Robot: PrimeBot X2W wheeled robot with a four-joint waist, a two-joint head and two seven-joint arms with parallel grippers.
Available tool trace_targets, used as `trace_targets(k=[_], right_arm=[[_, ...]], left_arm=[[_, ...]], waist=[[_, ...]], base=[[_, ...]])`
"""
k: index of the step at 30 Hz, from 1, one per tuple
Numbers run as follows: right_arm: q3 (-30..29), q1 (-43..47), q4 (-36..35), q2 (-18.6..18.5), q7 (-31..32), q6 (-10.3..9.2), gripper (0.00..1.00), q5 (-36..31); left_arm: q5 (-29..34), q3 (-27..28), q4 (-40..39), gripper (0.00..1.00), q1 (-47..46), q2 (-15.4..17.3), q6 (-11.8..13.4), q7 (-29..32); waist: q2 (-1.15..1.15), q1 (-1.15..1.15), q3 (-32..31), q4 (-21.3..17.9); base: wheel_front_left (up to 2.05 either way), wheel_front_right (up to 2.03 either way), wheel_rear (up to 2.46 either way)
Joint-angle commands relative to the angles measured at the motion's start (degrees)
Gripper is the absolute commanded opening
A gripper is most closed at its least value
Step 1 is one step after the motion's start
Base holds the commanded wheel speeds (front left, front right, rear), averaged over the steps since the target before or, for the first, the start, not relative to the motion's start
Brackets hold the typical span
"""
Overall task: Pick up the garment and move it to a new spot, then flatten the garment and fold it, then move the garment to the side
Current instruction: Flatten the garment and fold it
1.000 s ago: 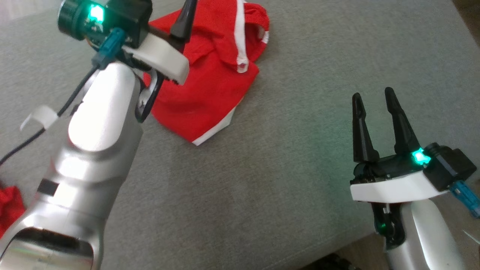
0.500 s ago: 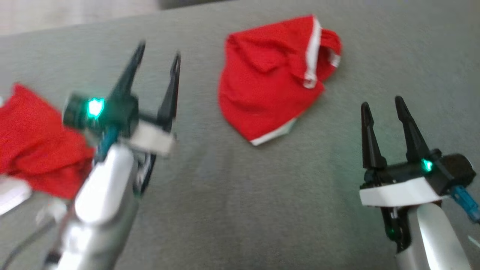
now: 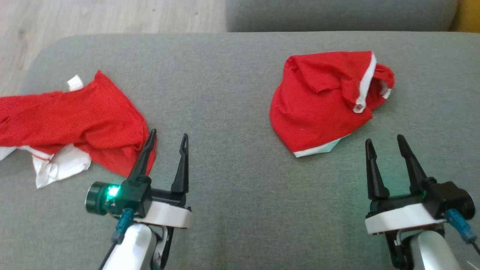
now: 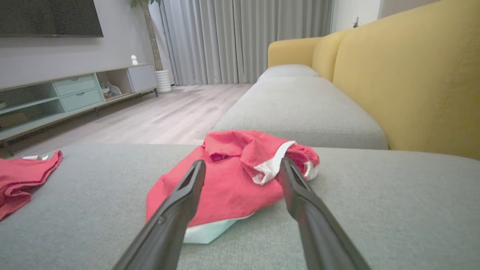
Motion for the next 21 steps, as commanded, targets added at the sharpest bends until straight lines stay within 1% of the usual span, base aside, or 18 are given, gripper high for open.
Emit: trace_targets(k=[1, 4, 8, 14, 18, 21], right_arm=[[1.24, -1.51, -0.93, -0.22, -0.37, -0.04, 1.00, 0.01], [-0.75, -4.71, 3.22, -0.22, -0.37, -0.04, 1.00, -0.96], [-2.69, -10.26, 10.98, -0.22, -0.37, -0.04, 1.00, -0.53], [-5.67, -17.66, 21.95, -0.22, -0.37, -0.04, 1.00, -3.87], [-6.83, -20.95, 26.19, -0.22, -0.37, -0.04, 1.00, -3.87], [-5.86, -22.69, 28.58, -0.22, -0.37, -0.04, 1.00, -3.52]], left_arm=[[0.66, 2.11, -2.20, 1.00, -2.25, 0.10, 0.13, -0.53], [1.44, 2.10, -2.98, 1.00, -3.13, -1.13, -0.39, -0.54], [2.09, 2.16, -2.66, 1.00, -4.29, -1.88, -1.15, -0.54], [2.46, 3.15, -1.72, 1.00, -5.41, -2.69, -1.86, -0.54], [2.91, 3.55, -1.66, 1.00, -5.78, -3.20, -2.19, -0.54], [3.28, 3.75, -1.45, 1.00, -6.16, -3.48, -2.47, -0.54]], waist=[[0.00, 0.01, 0.64, 0.68], [0.00, 0.01, 2.94, 1.68], [0.00, 0.01, 5.08, 2.66], [0.00, 0.01, 7.17, 3.80], [0.00, 0.01, 8.03, 4.06], [0.00, 0.01, 8.42, 4.08]], base=[[0.00, 0.00, 0.00], [0.00, 0.00, 0.00], [0.00, 0.00, 0.00], [0.00, 0.00, 0.00], [0.00, 0.00, 0.00], [0.00, 0.00, 0.00]])
